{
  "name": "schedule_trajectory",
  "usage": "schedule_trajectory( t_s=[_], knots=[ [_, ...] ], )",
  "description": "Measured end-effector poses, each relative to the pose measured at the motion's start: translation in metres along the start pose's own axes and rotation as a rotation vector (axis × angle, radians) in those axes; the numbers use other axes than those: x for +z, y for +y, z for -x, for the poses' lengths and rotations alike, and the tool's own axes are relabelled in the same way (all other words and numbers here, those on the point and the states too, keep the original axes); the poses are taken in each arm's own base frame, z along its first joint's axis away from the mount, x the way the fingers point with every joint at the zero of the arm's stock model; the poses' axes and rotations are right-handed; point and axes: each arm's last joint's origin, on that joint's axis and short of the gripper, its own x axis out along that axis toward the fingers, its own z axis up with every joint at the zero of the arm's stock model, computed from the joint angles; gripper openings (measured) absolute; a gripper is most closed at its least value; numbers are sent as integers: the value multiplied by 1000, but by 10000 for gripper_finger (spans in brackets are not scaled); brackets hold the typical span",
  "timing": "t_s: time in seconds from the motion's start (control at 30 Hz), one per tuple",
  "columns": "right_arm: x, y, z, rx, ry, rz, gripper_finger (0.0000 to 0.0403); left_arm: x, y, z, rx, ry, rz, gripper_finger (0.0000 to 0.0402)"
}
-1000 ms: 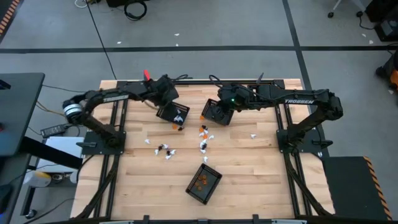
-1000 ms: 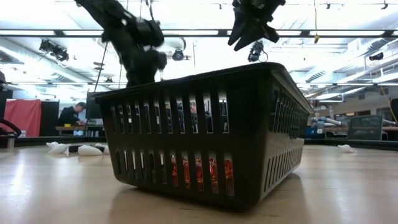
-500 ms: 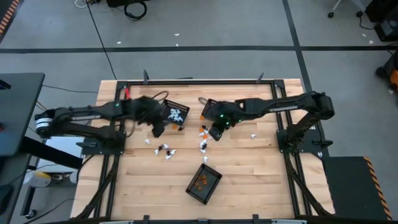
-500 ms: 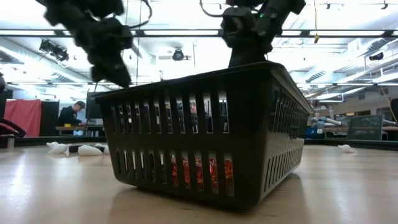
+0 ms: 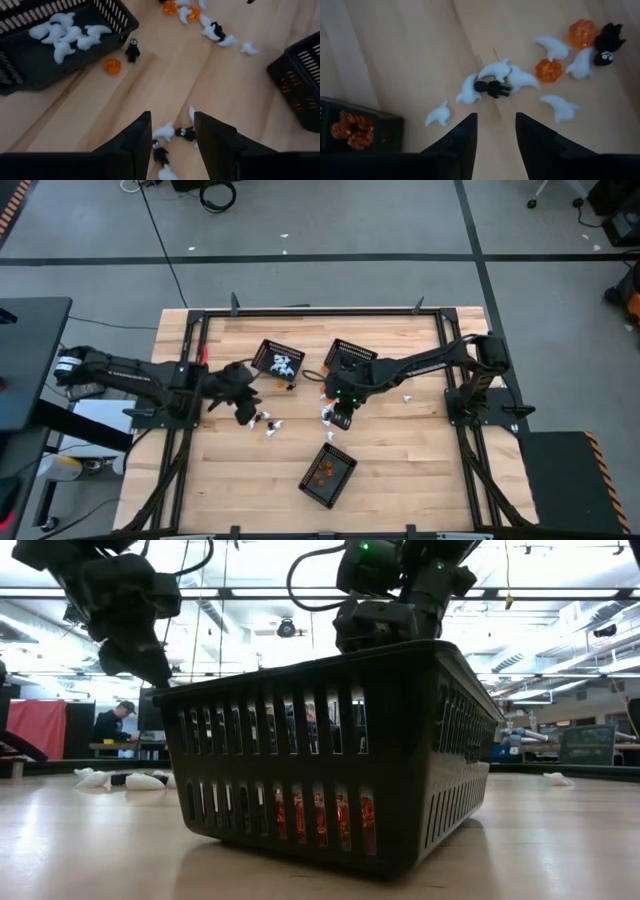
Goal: Sort Halloween decoration
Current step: Put the white ghost toy into the top left black basket
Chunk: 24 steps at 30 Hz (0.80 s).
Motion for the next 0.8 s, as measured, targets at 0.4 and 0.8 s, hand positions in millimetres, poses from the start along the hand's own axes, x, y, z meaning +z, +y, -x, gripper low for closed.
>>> schedule_trajectory(
  t_s=[0.4, 0.8],
  knots=[
    [-5, -4, -6, -65, 4, 231, 228, -19, -19, -7, -68, -122, -102, 155],
    [-24, -1, -16, -46, 12, 267, 229, -44, -18, -21, -173, -102, 61, 155]
  ],
)
